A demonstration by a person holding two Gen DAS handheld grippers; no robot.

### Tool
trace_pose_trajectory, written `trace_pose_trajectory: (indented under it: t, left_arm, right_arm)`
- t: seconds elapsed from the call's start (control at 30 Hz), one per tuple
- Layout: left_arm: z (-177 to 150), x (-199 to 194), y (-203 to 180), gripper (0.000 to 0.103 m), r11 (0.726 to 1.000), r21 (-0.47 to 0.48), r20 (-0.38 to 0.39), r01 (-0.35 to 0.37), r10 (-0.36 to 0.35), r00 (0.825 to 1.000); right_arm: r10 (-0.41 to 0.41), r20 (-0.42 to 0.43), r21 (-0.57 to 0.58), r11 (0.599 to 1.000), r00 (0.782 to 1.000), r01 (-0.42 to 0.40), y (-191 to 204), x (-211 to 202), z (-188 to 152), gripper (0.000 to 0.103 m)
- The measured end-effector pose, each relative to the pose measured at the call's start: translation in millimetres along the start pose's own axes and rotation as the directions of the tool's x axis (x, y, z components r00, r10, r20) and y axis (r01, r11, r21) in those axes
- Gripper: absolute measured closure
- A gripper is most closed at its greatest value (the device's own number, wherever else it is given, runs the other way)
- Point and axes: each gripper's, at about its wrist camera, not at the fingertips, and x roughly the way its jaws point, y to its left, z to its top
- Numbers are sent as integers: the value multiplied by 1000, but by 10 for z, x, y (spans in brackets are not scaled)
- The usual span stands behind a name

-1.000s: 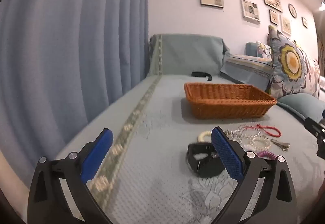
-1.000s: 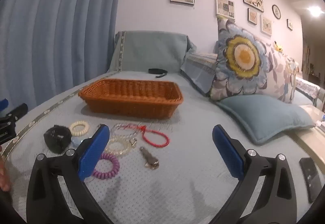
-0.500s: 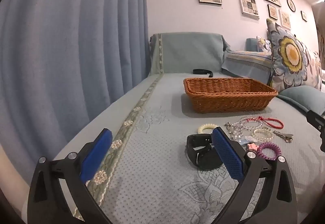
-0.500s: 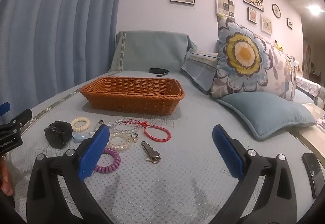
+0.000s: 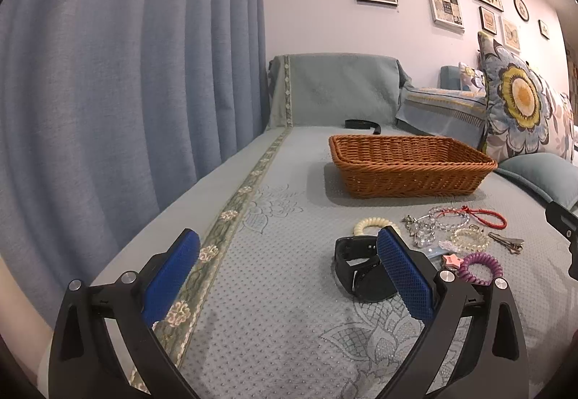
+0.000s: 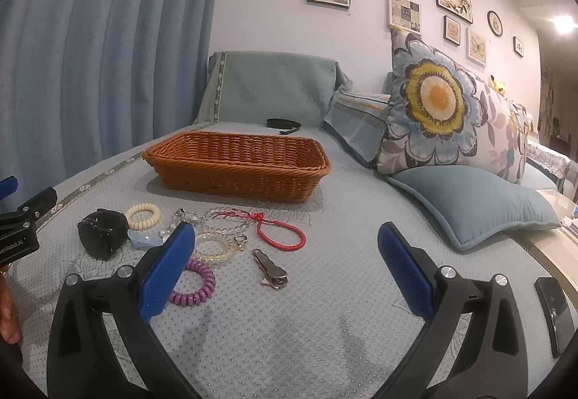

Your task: Organize jewelry

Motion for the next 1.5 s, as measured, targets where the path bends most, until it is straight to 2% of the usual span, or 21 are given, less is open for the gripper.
trace_pose_trajectory:
  t: [1.5]
  left_arm:
    - [-67,-128,-208,8,1000,-18,-13,-18,18,1000]
  right_arm:
    - [3,-15,-11,1000,1000,-3,25,32,-11,7]
